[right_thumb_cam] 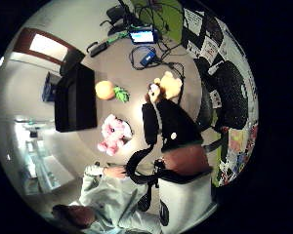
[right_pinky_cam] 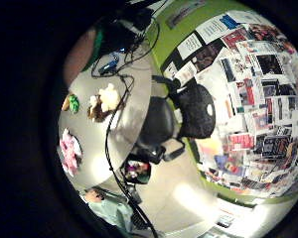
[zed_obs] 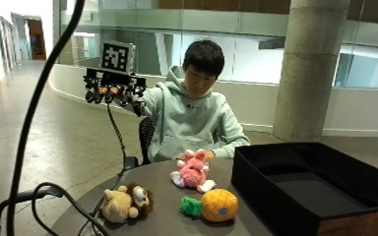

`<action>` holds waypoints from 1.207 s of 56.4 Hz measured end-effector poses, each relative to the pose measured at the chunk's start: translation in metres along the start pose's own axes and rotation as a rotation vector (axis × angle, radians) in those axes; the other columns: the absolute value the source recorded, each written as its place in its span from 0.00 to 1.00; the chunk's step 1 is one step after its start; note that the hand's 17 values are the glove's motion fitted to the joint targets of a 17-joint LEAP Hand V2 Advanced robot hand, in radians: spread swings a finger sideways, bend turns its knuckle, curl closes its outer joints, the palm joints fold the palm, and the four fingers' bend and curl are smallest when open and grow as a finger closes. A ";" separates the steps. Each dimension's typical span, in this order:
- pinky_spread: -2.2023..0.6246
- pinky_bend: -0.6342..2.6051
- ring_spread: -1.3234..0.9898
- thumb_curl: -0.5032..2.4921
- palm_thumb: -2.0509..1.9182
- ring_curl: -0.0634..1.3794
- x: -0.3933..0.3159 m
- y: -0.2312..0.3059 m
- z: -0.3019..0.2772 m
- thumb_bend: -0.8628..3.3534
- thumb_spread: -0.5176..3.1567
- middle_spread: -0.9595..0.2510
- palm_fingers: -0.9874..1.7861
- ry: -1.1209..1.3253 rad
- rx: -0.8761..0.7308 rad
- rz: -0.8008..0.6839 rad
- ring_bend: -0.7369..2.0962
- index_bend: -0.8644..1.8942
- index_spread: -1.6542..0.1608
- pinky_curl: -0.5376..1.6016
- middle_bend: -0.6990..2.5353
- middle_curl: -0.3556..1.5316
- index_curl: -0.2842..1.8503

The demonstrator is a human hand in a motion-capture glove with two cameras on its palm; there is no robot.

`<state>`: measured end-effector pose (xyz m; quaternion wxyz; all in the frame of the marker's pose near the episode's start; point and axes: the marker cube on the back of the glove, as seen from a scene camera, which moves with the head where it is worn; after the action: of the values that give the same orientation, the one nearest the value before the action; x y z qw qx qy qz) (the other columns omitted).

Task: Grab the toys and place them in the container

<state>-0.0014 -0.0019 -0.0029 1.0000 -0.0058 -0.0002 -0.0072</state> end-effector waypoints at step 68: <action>0.68 0.48 0.47 0.30 0.63 0.26 -0.073 -0.082 0.263 0.25 0.47 0.69 0.73 -0.260 -0.045 -0.259 0.56 0.38 0.77 0.42 0.34 0.34 0.27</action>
<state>-0.0759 -0.0797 0.2610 0.9818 -0.0291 -0.1299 -0.1353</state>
